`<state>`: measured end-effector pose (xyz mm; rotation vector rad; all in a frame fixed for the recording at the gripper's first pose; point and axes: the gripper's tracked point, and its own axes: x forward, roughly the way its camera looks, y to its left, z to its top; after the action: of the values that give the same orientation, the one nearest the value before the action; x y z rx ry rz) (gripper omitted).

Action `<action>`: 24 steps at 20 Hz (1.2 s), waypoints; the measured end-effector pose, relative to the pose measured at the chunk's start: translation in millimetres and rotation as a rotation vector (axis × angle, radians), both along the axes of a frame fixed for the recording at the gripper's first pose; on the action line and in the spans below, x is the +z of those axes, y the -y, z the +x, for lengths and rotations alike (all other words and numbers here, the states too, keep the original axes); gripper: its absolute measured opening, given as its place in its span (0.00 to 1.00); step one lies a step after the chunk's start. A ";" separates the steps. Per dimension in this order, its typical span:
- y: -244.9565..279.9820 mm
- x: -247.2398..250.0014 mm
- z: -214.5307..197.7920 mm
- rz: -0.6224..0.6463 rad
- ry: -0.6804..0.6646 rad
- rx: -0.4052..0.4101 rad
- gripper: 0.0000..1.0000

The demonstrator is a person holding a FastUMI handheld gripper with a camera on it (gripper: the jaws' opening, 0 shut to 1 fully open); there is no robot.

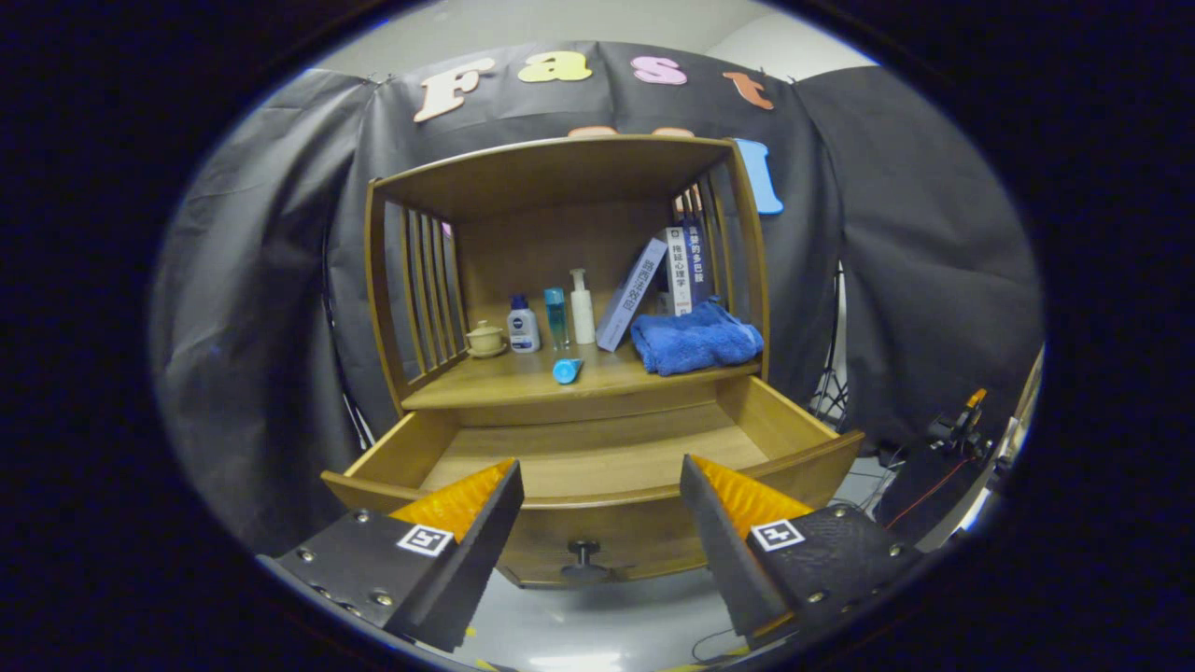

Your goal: Pull open the drawer, take out the items inside it, and place them on the countertop above the cabinet.

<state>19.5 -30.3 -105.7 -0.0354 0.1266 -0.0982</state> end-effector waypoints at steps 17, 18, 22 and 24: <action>-8.4 -95.4 26.0 -0.042 -0.009 0.039 1.00; -10.9 -101.0 29.8 -0.033 -0.014 0.042 1.00; -11.2 -101.3 38.5 -0.067 0.077 0.044 0.99; -10.5 -103.9 46.5 -0.051 0.112 0.060 0.99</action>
<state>66.0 -19.8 -209.6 -0.0839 0.0112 -0.0436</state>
